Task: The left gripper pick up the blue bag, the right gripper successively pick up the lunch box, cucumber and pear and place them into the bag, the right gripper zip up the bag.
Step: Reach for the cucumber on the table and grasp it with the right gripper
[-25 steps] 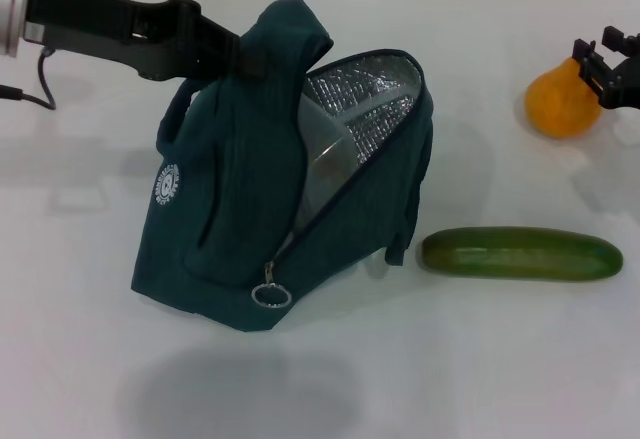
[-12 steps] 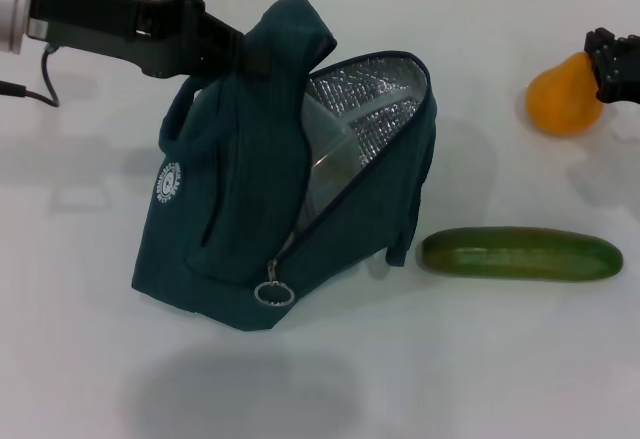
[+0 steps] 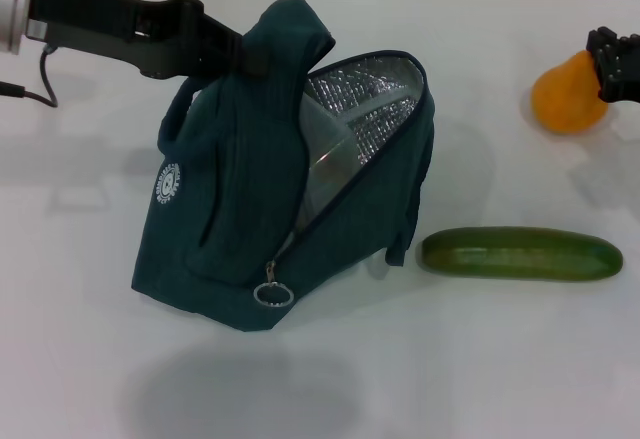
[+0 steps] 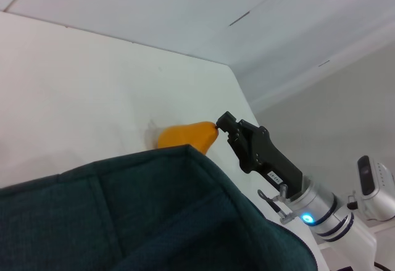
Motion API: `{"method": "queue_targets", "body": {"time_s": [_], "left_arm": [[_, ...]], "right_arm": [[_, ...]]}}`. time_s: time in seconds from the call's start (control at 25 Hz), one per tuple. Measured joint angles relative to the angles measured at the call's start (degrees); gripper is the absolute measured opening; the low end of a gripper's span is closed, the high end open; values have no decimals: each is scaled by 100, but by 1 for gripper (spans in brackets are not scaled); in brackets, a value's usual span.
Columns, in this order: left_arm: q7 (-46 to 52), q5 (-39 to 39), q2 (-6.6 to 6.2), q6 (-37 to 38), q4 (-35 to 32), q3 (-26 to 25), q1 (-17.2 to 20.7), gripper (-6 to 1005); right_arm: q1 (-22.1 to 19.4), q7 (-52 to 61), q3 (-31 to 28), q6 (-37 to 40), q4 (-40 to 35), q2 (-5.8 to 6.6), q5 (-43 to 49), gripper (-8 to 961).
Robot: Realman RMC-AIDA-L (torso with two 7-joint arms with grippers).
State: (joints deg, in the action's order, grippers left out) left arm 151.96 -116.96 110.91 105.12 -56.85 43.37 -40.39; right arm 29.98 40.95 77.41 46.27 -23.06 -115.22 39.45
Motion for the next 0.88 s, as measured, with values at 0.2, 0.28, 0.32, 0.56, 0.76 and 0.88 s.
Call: {"method": "queue_targets", "body": {"time_s": [0.2,0.28,0.32,0.56,0.76,0.88], "left_arm": [[6,-8,0,0,0,-4,9,44],[6,-10,0,0,2,-5,19,44],[7,-11,0,0,1,-12,27,44],[8,-12,0,0,-2,-18,31,44],[2,-13,1,0,10,-25,14,44],[-4,-12,1,0,14,-31,1,44]], "right_arm": [[-81,12,39,416,11,-5,33,28],[-140,56,98,629,15,-6,35,29],[-207,155,196,815,16,-6,37,29],[-316,573,551,1101,51,-18,38,35],[-320,763,1026,1137,66,-44,14,41],[-334,783,1170,1122,67,-62,10,45]]}}
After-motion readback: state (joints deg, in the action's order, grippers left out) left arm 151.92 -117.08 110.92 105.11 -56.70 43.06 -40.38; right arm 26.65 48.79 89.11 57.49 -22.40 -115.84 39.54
